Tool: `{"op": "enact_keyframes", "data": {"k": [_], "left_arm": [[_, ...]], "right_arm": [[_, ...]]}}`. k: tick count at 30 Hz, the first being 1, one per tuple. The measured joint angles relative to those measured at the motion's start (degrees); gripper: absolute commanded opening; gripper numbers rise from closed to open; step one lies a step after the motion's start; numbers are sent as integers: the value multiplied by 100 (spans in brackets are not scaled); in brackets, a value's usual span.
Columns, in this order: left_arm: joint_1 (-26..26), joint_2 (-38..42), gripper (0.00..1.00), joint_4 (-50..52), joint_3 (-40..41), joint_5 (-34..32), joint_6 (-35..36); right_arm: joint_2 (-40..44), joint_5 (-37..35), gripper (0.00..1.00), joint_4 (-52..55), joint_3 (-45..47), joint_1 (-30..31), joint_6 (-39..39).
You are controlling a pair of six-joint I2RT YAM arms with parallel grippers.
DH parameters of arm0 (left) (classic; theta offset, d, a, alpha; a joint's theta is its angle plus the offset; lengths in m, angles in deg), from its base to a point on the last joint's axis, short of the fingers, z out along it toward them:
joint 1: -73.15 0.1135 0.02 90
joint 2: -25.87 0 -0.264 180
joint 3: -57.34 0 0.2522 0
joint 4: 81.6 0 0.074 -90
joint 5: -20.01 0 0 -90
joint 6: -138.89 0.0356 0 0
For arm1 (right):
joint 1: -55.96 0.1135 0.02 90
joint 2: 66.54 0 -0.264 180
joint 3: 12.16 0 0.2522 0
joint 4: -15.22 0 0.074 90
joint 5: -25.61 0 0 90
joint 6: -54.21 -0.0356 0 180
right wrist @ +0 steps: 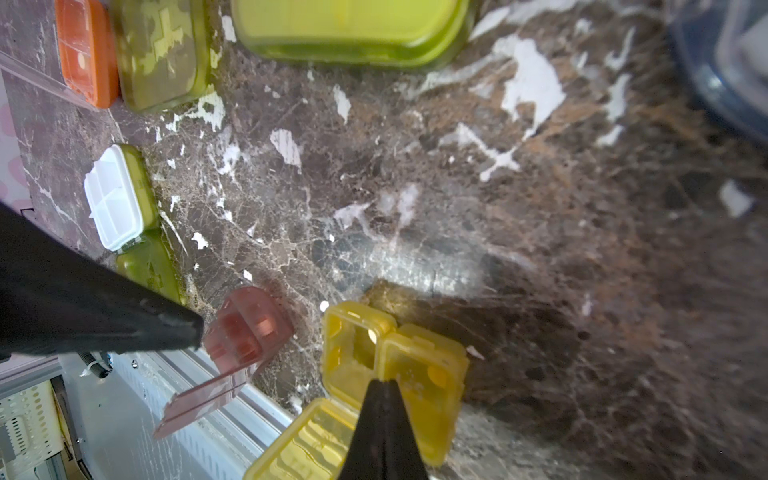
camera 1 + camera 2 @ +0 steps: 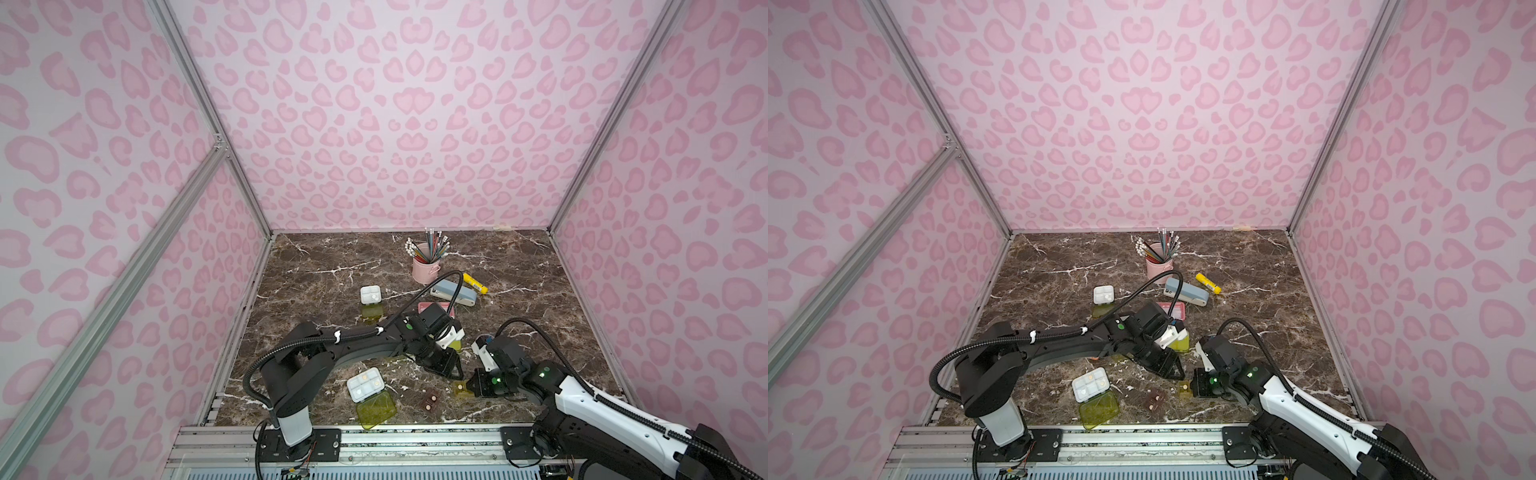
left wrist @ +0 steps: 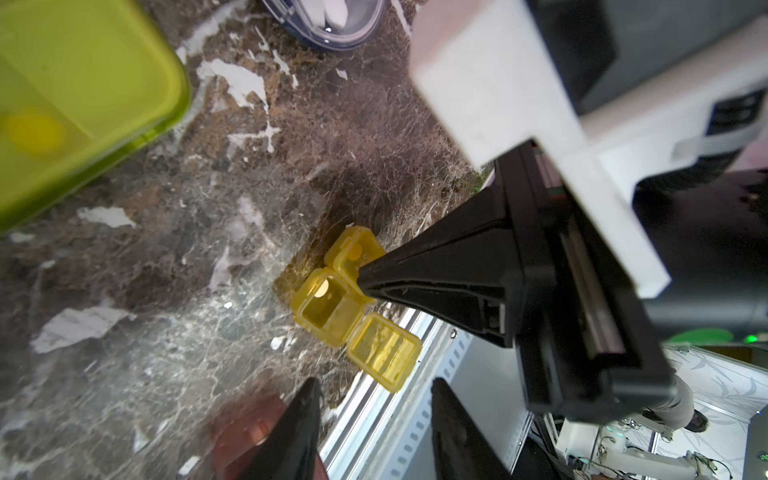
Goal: Close pillboxes
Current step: Close the lid on the pillbox.
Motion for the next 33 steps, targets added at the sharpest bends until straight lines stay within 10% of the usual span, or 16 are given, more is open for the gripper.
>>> {"op": "enact_keyframes", "data": {"k": [10,20,33], "left_arm": [[0,210,46,70,57,42,286],[-326,428,3,55,22,452,577],[-787,385,3,-35,140,496,640]], "right_arm": [[7,-17,0,22,-11,-2,0],[2,-20,0,28,-15,-2,0],[107,-61,0,101,-13,-2,-4]]}}
